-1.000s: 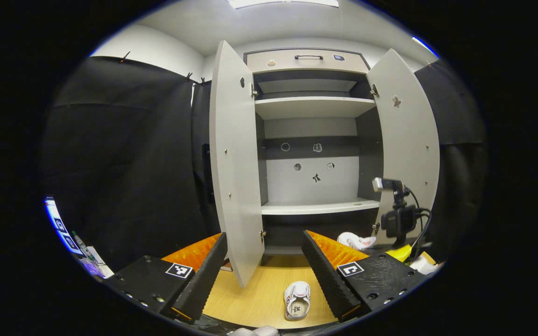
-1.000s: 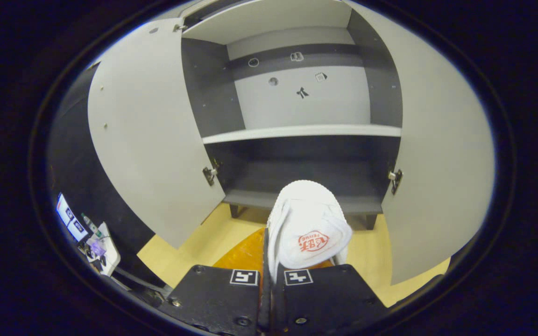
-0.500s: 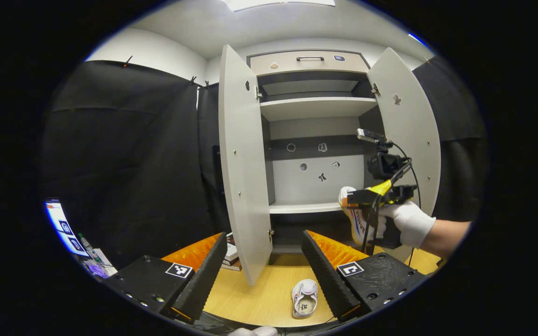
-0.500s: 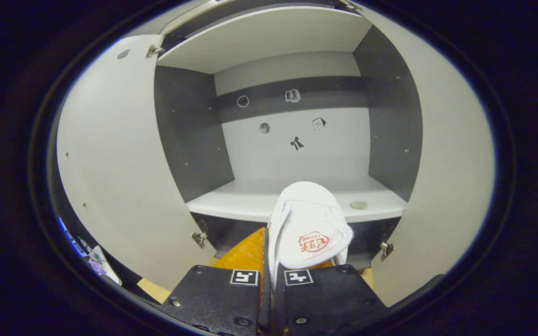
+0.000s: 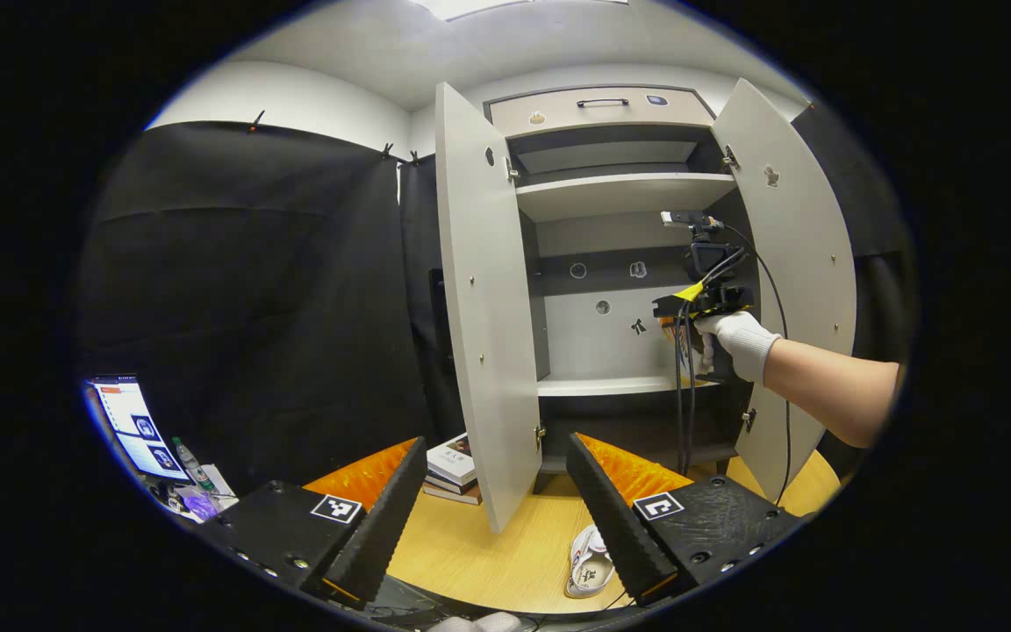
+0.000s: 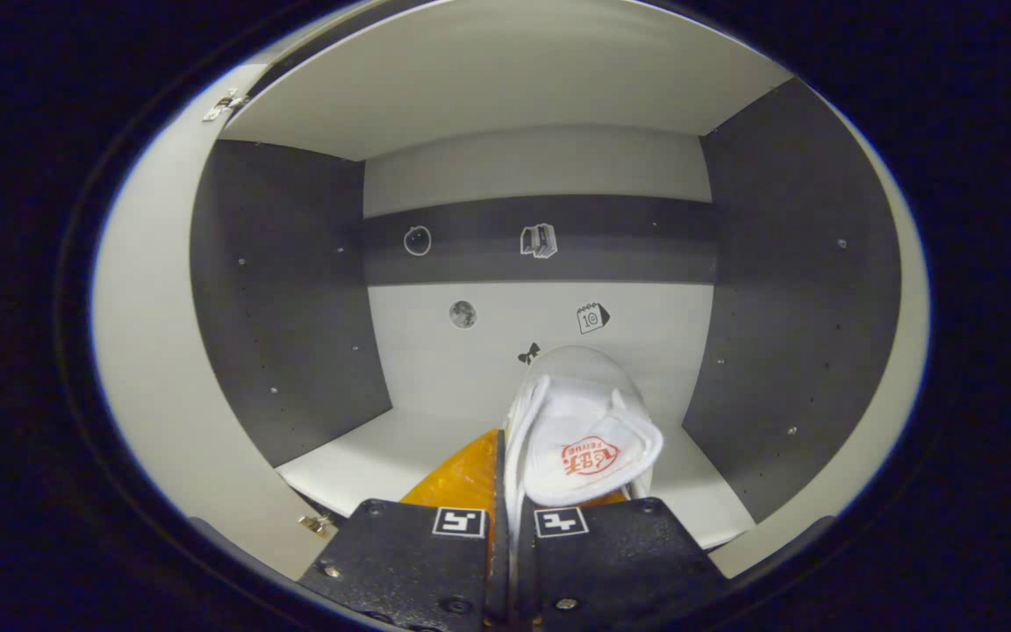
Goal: Grab one shoe with the right hand and put it into the shoe cabinet, grab the other shoe with the left hand and put it into the shoe cabinet; then close the right door with the right hand and the left door with the left hand.
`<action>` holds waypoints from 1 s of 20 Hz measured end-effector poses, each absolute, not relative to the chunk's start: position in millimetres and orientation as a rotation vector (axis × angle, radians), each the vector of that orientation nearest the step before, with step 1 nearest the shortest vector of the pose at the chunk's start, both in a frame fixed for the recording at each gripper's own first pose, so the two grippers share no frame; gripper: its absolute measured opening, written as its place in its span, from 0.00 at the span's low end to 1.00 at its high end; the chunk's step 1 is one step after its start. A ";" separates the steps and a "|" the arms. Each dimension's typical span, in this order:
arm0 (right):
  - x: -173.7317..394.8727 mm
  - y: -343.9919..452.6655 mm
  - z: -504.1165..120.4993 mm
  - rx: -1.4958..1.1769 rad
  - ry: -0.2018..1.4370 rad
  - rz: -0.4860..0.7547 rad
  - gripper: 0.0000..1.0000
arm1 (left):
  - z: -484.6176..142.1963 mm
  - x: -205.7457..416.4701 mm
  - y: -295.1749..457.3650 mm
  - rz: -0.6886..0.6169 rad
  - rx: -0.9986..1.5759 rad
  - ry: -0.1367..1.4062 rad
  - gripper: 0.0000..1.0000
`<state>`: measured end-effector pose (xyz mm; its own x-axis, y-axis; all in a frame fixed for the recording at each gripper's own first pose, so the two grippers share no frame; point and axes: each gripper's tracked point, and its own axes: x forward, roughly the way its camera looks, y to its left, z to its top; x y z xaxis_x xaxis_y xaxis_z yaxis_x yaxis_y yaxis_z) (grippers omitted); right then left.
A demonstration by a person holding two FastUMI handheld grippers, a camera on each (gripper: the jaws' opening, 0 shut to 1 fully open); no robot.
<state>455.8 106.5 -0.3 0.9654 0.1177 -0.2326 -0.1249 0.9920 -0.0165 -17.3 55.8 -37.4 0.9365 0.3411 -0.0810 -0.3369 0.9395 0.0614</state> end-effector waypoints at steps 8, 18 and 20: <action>522.0 102.3 -46.1 -0.057 0.428 0.071 0.08 | -38.6 -13.5 55.4 0.388 0.056 0.116 0.96; 531.1 99.8 -81.2 -0.032 0.607 0.050 0.27 | -38.5 -16.2 58.8 0.395 0.065 0.117 0.96; 524.4 102.4 -74.3 -0.018 0.588 0.062 0.35 | -38.5 -18.3 59.9 0.392 0.071 0.116 0.96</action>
<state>524.4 102.4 -74.3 0.8304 0.0538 -0.5545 -0.0638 0.9980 0.0013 -18.3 59.9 -38.5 0.9177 0.3846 -0.0993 -0.3765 0.9219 0.0915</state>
